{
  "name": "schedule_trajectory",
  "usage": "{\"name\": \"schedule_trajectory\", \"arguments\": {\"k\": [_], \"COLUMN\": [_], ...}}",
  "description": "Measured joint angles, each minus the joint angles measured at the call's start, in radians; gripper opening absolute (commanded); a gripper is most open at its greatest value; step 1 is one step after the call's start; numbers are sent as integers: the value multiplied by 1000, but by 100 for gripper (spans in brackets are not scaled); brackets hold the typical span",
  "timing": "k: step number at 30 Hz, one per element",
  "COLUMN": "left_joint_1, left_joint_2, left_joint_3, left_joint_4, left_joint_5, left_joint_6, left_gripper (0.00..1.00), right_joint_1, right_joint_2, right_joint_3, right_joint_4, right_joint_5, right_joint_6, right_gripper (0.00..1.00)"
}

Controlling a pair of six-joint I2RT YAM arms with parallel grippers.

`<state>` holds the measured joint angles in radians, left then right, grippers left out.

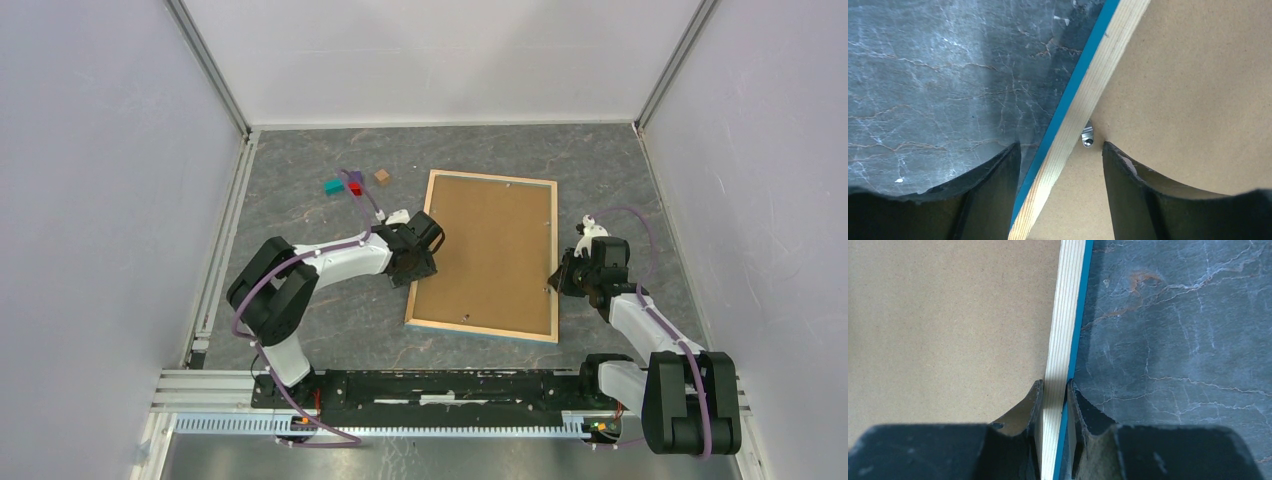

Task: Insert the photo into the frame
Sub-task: Install the photo frame at the center of the board.

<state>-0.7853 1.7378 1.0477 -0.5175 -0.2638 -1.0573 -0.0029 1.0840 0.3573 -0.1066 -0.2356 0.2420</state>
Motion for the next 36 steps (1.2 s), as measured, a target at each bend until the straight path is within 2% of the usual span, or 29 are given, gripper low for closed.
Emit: {"name": "schedule_trajectory", "arguments": {"k": [3, 7, 11, 27, 32, 36], "left_joint_1": [0, 8, 34, 55, 55, 55], "left_joint_2": [0, 3, 19, 11, 16, 26], "left_joint_3": [-1, -2, 21, 2, 7, 22], "left_joint_4": [2, 14, 5, 26, 20, 2], "left_joint_5": [8, 23, 50, 64, 65, 66], "left_joint_6": [0, 0, 1, -11, -19, -24], "left_gripper": [58, 65, 65, 27, 3, 2], "right_joint_1": [0, 0, 0, 0, -2, -3], "right_joint_2": [0, 0, 0, 1, -2, -11], "right_joint_3": [-1, -2, -2, -5, -8, -21], "right_joint_4": [2, 3, 3, 9, 14, 29], "right_joint_5": [-2, -3, -3, -6, -8, -9], "right_joint_6": [0, 0, 0, 0, 4, 15], "right_gripper": [0, 0, 0, 0, 0, 0]}}
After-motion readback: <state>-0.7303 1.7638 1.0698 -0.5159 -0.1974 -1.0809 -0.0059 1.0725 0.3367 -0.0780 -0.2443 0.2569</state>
